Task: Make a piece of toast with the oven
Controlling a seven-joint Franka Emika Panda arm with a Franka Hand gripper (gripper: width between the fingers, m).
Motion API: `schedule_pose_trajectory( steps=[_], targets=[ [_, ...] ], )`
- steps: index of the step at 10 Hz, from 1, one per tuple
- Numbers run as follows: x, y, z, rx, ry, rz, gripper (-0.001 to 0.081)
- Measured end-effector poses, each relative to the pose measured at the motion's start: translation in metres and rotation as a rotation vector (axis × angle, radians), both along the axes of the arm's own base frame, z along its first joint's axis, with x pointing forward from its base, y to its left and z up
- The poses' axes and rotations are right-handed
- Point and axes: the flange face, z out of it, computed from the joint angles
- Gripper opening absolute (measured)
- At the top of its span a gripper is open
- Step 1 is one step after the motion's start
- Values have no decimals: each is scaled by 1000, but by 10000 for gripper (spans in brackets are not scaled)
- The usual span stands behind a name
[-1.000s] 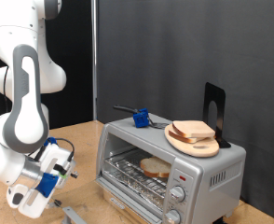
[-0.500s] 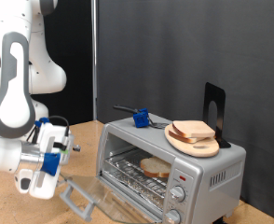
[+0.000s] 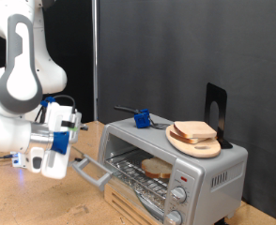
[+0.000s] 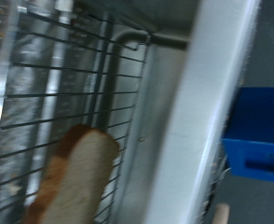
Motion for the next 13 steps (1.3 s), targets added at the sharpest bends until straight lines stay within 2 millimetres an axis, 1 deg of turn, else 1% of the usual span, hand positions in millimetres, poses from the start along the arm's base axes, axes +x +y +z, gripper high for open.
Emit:
schedule_pose_trajectory(
  steps=[2, 5, 6, 7, 8, 9, 10, 12, 13],
  targets=[
    [0, 26, 13, 1, -2, 19, 800],
    [-4, 64, 27, -28, 10, 33, 800],
    [-8, 73, 31, -38, 19, 37, 800],
    [-12, 75, 34, -47, 24, 30, 800],
    [-17, 72, 35, -56, 23, 14, 800],
    [-23, 64, 34, -66, 23, -7, 800],
    [-29, 52, 33, -83, 30, -28, 800],
    [-34, 23, 29, -127, 36, -87, 800],
    [-35, 15, 28, -145, 35, -110, 800]
  ],
)
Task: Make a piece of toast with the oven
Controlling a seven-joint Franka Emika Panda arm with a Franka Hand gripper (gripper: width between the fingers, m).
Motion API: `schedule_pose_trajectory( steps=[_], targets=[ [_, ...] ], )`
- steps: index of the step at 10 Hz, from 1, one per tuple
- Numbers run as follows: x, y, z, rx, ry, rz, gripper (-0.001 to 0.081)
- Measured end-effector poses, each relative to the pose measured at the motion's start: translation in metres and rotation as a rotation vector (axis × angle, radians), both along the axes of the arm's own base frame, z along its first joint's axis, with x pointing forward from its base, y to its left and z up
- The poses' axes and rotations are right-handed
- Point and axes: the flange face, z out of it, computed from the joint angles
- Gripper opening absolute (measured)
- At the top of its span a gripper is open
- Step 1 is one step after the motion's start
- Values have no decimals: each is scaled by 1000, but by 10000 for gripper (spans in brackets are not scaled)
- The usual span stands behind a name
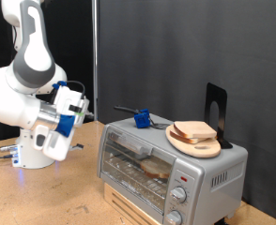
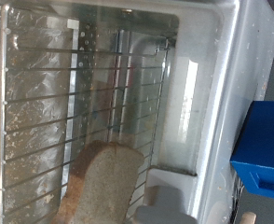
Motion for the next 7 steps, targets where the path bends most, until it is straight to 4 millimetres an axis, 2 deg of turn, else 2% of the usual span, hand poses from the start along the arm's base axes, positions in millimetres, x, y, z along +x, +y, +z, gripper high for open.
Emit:
schedule_pose_trajectory(
  steps=[2, 7],
  targets=[
    [2, 1, 2, 22, 1, 16, 800],
    [65, -28, 3, 75, 34, -57, 800]
  ],
)
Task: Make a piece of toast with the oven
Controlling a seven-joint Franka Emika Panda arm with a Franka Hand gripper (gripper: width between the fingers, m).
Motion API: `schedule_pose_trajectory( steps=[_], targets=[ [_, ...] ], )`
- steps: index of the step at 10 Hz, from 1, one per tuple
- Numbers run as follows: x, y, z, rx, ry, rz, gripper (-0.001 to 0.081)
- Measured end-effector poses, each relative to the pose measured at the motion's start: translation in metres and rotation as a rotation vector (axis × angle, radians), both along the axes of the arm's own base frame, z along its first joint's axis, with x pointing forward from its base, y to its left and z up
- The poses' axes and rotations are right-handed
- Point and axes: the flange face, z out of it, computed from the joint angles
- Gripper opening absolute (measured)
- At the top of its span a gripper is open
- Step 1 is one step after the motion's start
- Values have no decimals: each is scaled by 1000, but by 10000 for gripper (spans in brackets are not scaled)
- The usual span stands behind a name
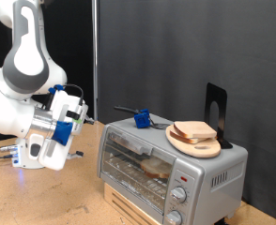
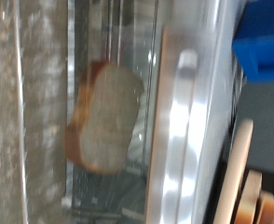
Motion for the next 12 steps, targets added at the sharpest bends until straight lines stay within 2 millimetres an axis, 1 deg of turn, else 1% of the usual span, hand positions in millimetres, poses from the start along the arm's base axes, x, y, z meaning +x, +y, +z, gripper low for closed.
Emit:
schedule_pose_trajectory(
  steps=[2, 3, 5, 6, 10, 11, 12],
  targets=[
    [26, -7, -1, 21, 12, -20, 800],
    [37, -9, -6, 36, 19, -19, 800],
    [38, -8, -7, 47, 34, -16, 800],
    [47, -8, -6, 62, 48, -12, 800],
    [102, -9, -17, 102, 35, -37, 800],
    [116, -11, -19, 102, 26, -73, 800],
    [126, -11, -24, 103, 24, -91, 800]
  ],
)
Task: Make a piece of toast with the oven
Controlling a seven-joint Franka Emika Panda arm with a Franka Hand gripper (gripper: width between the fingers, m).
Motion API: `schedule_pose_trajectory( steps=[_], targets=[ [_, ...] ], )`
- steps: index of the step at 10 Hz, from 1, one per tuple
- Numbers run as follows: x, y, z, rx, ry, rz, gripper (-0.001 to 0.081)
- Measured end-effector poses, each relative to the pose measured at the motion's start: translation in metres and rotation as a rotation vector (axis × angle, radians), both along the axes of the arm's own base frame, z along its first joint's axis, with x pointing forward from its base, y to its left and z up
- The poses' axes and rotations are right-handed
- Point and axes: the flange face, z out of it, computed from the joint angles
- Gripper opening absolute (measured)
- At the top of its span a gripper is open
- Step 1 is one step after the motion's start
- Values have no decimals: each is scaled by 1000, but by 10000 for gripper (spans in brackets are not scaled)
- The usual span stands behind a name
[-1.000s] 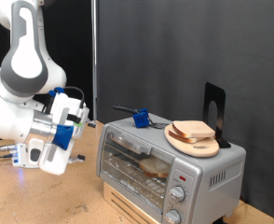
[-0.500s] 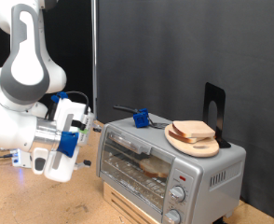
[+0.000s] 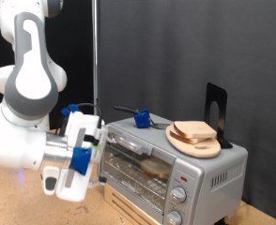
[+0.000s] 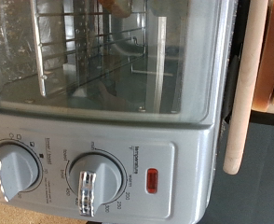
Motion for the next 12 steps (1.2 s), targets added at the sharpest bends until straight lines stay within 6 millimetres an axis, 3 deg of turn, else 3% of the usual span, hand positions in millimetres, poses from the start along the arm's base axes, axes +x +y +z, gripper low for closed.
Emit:
schedule_pose_trajectory(
  steps=[4, 5, 10, 11, 12],
  targets=[
    [-5, 5, -1, 61, 14, 11, 800],
    [0, 5, -2, 79, 28, -20, 800],
    [65, -1, -12, 58, 68, -200, 800],
    [63, 0, -13, 60, 71, -193, 800],
    [56, 6, -12, 69, 75, -72, 800]
  ],
)
